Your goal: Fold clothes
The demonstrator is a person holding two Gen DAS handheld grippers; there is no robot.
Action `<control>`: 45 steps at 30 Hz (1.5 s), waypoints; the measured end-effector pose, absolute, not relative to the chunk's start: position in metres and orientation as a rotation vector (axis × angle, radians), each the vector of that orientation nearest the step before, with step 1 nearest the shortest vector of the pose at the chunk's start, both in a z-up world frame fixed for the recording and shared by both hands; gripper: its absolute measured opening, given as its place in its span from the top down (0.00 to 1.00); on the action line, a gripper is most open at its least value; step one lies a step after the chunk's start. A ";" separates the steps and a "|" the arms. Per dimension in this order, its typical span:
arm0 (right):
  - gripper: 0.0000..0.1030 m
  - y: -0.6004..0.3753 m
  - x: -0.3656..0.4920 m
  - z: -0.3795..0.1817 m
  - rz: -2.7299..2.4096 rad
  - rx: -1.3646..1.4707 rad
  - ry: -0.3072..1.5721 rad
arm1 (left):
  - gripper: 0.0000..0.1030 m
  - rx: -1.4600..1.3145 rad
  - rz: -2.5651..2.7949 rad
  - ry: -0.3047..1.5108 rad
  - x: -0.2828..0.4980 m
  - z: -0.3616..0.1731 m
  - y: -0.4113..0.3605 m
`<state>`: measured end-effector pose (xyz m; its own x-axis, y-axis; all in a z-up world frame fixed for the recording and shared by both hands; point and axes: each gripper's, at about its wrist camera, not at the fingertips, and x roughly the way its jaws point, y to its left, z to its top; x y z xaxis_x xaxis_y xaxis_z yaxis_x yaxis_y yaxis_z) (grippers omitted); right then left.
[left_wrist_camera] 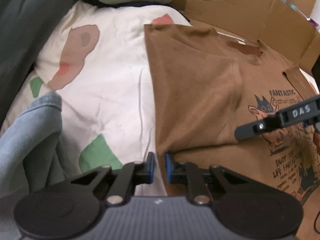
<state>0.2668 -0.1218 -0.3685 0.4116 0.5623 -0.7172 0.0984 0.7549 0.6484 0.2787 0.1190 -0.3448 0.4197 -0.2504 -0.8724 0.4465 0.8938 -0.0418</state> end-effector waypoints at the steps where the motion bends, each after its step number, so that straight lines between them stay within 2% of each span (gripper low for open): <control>1: 1.00 -0.121 0.267 -0.366 0.334 0.684 1.123 | 0.87 0.205 -0.433 1.048 0.276 -0.342 0.119; 4: 1.00 -0.117 0.269 -0.356 0.364 0.673 1.108 | 0.84 0.188 -0.410 1.033 0.269 -0.334 0.120; 6: 1.00 -0.117 0.271 -0.349 0.372 0.658 1.094 | 0.77 0.145 -0.399 1.011 0.262 -0.326 0.124; 8: 1.00 -0.119 0.274 -0.342 0.371 0.658 1.082 | 0.76 0.072 -0.404 0.997 0.256 -0.320 0.127; 11: 1.00 -0.122 0.277 -0.332 0.370 0.661 1.065 | 0.68 -0.051 -0.413 0.984 0.252 -0.321 0.127; 22: 1.00 -0.132 0.286 -0.309 0.357 0.686 1.017 | 0.68 -0.254 -0.424 0.990 0.240 -0.346 0.113; 36: 0.98 -0.166 0.293 -0.334 0.187 0.619 1.028 | 0.58 -0.506 -0.388 0.977 0.250 -0.378 0.114; 38: 0.95 -0.175 0.297 -0.338 0.156 0.619 1.025 | 0.56 -0.545 -0.381 0.971 0.251 -0.382 0.114; 40: 0.84 -0.184 0.301 -0.343 0.125 0.623 1.024 | 0.53 -0.598 -0.372 0.963 0.252 -0.386 0.114; 41: 0.74 -0.187 0.304 -0.345 0.116 0.634 1.021 | 0.52 -0.623 -0.368 0.957 0.253 -0.388 0.114; 42: 0.71 -0.191 0.306 -0.348 0.108 0.647 1.016 | 0.51 -0.646 -0.365 0.951 0.252 -0.390 0.113; 45: 0.71 -0.200 0.313 -0.354 0.090 0.680 1.002 | 0.51 -0.743 -0.360 0.944 0.251 -0.395 0.112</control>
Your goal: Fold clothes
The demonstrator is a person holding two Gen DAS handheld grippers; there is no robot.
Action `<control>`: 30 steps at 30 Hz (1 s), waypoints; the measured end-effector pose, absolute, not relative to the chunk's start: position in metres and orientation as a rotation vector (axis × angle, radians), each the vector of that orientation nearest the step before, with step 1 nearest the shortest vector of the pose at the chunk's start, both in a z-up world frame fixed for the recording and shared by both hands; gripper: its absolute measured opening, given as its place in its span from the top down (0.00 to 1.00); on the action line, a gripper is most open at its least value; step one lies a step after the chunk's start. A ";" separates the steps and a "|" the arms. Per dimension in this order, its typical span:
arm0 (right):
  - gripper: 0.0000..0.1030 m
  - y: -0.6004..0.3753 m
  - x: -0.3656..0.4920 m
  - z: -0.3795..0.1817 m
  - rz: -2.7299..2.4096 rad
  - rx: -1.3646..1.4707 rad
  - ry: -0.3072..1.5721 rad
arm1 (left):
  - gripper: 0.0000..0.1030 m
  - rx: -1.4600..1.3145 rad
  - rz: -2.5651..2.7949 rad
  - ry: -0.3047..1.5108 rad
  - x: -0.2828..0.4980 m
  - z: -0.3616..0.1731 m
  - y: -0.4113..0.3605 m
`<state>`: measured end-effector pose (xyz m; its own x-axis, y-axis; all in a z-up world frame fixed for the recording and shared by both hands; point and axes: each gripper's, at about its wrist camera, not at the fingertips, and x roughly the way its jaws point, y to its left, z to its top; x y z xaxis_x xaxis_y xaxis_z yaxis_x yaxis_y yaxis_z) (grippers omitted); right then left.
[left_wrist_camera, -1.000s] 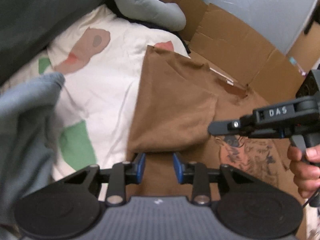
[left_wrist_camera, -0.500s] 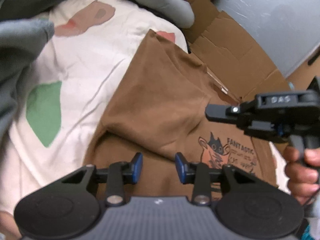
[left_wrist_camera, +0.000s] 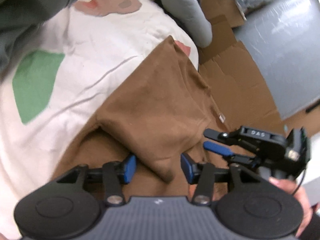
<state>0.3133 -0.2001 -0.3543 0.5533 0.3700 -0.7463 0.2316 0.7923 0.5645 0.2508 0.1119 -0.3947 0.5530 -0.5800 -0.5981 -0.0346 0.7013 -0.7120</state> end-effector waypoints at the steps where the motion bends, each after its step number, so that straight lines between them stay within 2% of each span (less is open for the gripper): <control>1: 0.71 -0.202 0.315 -0.356 0.088 0.688 0.996 | 0.52 -0.780 -0.360 0.945 0.250 -0.397 0.112; 2: 0.71 -0.202 0.318 -0.357 0.084 0.689 0.993 | 0.58 -0.808 -0.360 0.948 0.249 -0.399 0.112; 4: 0.70 -0.204 0.323 -0.359 0.075 0.689 0.987 | 0.77 -0.831 -0.363 0.969 0.248 -0.403 0.110; 5: 0.69 -0.204 0.326 -0.360 0.071 0.689 0.984 | 0.92 -0.839 -0.363 0.987 0.248 -0.405 0.108; 6: 0.69 -0.204 0.329 -0.361 0.071 0.684 0.981 | 0.95 -0.847 -0.362 1.000 0.248 -0.405 0.109; 8: 0.72 -0.204 0.333 -0.362 0.071 0.671 0.978 | 0.95 -0.854 -0.356 1.009 0.246 -0.403 0.110; 12: 0.95 -0.203 0.338 -0.362 0.061 0.637 0.981 | 0.96 -0.859 -0.348 1.012 0.242 -0.392 0.113; 14: 0.98 -0.202 0.339 -0.360 0.061 0.624 0.979 | 0.96 -0.868 -0.346 1.007 0.240 -0.386 0.114; 23: 0.99 -0.198 0.343 -0.351 0.064 0.568 0.966 | 0.95 -0.913 -0.393 1.018 0.237 -0.368 0.126; 25: 0.99 -0.197 0.344 -0.348 0.064 0.556 0.963 | 0.94 -0.909 -0.377 1.016 0.233 -0.367 0.133; 27: 0.97 -0.196 0.345 -0.346 0.065 0.544 0.960 | 0.88 -0.902 -0.351 1.011 0.229 -0.368 0.141; 30: 0.96 -0.196 0.344 -0.344 0.062 0.530 0.959 | 0.87 -0.875 -0.324 1.010 0.223 -0.367 0.148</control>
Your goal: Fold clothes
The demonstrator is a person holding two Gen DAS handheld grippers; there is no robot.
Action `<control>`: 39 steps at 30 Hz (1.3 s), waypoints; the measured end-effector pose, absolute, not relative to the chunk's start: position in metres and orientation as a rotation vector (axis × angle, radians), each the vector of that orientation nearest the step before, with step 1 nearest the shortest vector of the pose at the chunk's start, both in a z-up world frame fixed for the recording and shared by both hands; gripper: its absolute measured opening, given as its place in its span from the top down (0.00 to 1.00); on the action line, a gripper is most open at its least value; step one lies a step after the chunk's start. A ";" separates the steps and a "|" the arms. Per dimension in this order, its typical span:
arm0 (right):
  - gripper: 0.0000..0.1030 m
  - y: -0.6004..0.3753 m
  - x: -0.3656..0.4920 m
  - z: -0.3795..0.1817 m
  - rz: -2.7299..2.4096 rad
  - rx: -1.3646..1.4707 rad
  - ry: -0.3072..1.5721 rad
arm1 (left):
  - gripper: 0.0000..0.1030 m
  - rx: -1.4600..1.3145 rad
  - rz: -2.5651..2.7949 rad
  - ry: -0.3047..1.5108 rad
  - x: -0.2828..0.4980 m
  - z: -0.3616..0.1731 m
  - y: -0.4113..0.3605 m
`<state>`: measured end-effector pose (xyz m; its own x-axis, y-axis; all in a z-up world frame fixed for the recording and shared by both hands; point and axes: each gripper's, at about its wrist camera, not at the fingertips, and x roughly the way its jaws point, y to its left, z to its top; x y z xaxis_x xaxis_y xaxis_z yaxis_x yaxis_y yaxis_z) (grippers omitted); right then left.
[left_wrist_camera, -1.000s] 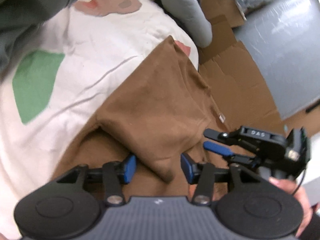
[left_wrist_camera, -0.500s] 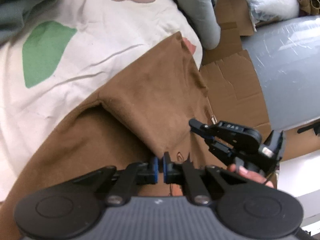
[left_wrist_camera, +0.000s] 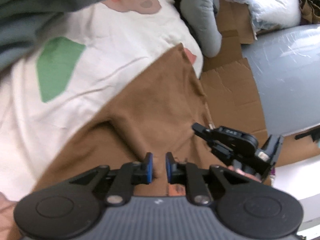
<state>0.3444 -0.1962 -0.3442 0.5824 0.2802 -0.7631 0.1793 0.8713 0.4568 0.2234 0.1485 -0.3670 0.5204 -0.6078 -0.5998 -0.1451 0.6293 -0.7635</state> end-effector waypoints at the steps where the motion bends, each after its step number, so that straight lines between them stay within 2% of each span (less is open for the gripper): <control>1: 0.96 -0.196 0.344 -0.344 0.061 0.526 0.960 | 0.87 -0.866 -0.321 1.008 0.222 -0.366 0.150; 11: 0.96 -0.196 0.330 -0.334 0.056 0.494 0.932 | 0.87 -0.776 -0.306 0.928 0.250 -0.354 0.149; 16: 0.96 -0.199 0.320 -0.329 0.068 0.488 0.936 | 0.87 -0.701 -0.235 0.995 0.269 -0.372 0.148; 20: 0.96 -0.207 0.308 -0.320 0.075 0.458 0.953 | 0.94 -0.631 -0.165 0.976 0.269 -0.366 0.157; 23: 0.95 -0.214 0.297 -0.312 0.085 0.421 0.973 | 0.90 -0.630 -0.128 0.960 0.267 -0.356 0.170; 25: 0.92 -0.219 0.287 -0.306 0.095 0.399 0.988 | 0.87 -0.611 -0.131 0.961 0.266 -0.350 0.176; 27: 0.73 -0.224 0.273 -0.298 0.104 0.392 0.993 | 0.82 -0.566 -0.154 0.972 0.264 -0.344 0.175; 28: 0.69 -0.227 0.266 -0.294 0.109 0.389 0.995 | 0.80 -0.539 -0.171 0.982 0.263 -0.342 0.173; 30: 0.67 -0.234 0.252 -0.286 0.112 0.389 0.996 | 0.74 -0.480 -0.199 0.999 0.261 -0.341 0.169; 32: 0.67 -0.242 0.239 -0.279 0.111 0.393 1.000 | 0.72 -0.411 -0.210 1.006 0.260 -0.343 0.162; 37: 0.67 -0.259 0.202 -0.263 0.082 0.399 1.003 | 0.72 -0.238 -0.237 1.022 0.258 -0.349 0.144; 39: 0.62 -0.266 0.189 -0.259 0.062 0.407 1.001 | 0.72 -0.169 -0.247 1.026 0.258 -0.351 0.136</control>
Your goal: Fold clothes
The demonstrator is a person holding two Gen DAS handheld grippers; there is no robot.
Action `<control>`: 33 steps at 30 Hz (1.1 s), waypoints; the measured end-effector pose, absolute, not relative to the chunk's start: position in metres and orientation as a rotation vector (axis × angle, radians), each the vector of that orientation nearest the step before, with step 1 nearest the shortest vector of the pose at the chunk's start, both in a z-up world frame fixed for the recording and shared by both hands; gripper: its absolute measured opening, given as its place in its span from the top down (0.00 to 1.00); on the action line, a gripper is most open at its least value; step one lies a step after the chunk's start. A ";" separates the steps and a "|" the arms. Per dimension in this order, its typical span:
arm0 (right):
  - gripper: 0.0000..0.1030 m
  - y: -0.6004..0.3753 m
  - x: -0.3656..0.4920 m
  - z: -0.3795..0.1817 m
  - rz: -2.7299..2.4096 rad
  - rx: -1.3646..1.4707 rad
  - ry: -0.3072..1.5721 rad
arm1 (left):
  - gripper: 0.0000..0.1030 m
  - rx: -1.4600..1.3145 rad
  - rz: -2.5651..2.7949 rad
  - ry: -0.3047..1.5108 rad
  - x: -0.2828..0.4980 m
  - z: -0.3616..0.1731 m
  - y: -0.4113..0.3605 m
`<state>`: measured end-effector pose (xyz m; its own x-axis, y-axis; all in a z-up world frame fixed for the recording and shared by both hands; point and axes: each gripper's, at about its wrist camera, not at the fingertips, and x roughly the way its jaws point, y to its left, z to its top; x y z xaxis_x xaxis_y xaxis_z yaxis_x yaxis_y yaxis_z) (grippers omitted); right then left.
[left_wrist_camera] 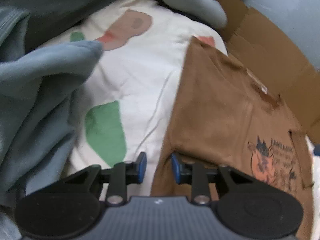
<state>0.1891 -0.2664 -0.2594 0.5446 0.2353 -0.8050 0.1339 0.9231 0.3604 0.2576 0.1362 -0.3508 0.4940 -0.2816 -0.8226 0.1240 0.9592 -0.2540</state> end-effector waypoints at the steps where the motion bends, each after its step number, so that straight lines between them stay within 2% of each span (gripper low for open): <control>1: 0.62 -0.271 0.183 -0.258 0.052 0.420 1.003 | 0.72 -0.139 -0.252 1.025 0.258 -0.351 0.133; 2: 0.62 -0.276 0.176 -0.258 0.040 0.436 1.005 | 0.73 -0.119 -0.252 1.023 0.258 -0.352 0.131; 5: 0.62 -0.290 0.158 -0.258 0.003 0.467 1.010 | 0.93 -0.107 -0.244 1.023 0.261 -0.353 0.130; 22: 0.62 -0.369 0.030 -0.296 -0.238 0.585 1.074 | 0.98 -0.136 -0.233 1.058 0.257 -0.343 0.148; 31: 0.62 -0.385 -0.002 -0.302 -0.294 0.624 1.056 | 0.97 -0.150 -0.309 1.004 0.276 -0.323 0.128; 33: 0.62 -0.387 -0.007 -0.303 -0.299 0.628 1.057 | 0.93 -0.160 -0.331 1.001 0.282 -0.324 0.118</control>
<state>-0.0067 -0.3869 -0.3035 0.4734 0.0645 -0.8785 0.5153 0.7886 0.3356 0.2817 0.1176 -0.3243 0.4950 -0.3446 -0.7977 0.1987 0.9386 -0.2821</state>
